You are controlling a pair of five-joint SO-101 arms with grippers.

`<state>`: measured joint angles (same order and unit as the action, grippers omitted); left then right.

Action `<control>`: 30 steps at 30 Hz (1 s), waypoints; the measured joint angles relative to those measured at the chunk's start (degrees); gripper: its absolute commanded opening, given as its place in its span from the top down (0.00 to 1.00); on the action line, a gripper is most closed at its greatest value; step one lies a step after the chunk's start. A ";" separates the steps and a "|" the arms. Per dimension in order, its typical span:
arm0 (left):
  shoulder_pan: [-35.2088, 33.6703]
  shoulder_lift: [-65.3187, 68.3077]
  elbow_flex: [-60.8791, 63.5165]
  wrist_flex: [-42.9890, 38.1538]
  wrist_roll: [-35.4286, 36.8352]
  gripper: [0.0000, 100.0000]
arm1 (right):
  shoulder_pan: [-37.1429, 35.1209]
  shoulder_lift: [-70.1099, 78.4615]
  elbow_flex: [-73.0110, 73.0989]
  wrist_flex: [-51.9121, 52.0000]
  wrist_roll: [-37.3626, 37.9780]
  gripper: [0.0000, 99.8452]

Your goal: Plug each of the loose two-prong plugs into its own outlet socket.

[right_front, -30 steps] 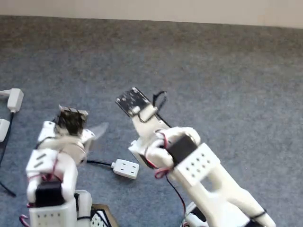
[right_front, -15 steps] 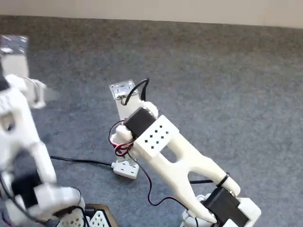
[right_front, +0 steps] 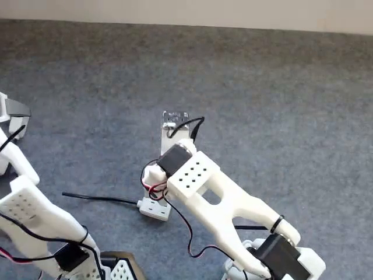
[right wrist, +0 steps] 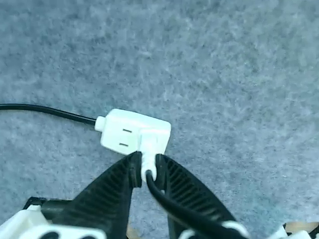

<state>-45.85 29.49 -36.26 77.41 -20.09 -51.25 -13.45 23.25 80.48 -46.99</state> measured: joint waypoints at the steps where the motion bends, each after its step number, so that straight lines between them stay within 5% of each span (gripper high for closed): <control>1: -0.09 0.53 -0.79 0.00 0.00 0.62 | 0.00 0.00 1.05 -0.26 0.00 1.00; 30: -0.26 0.88 -2.02 0.00 -0.09 0.62 | -3.87 -0.70 2.81 0.53 -5.89 1.00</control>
<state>-46.11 30.37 -38.29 77.41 -20.18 -55.12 -14.15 26.07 81.01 -52.88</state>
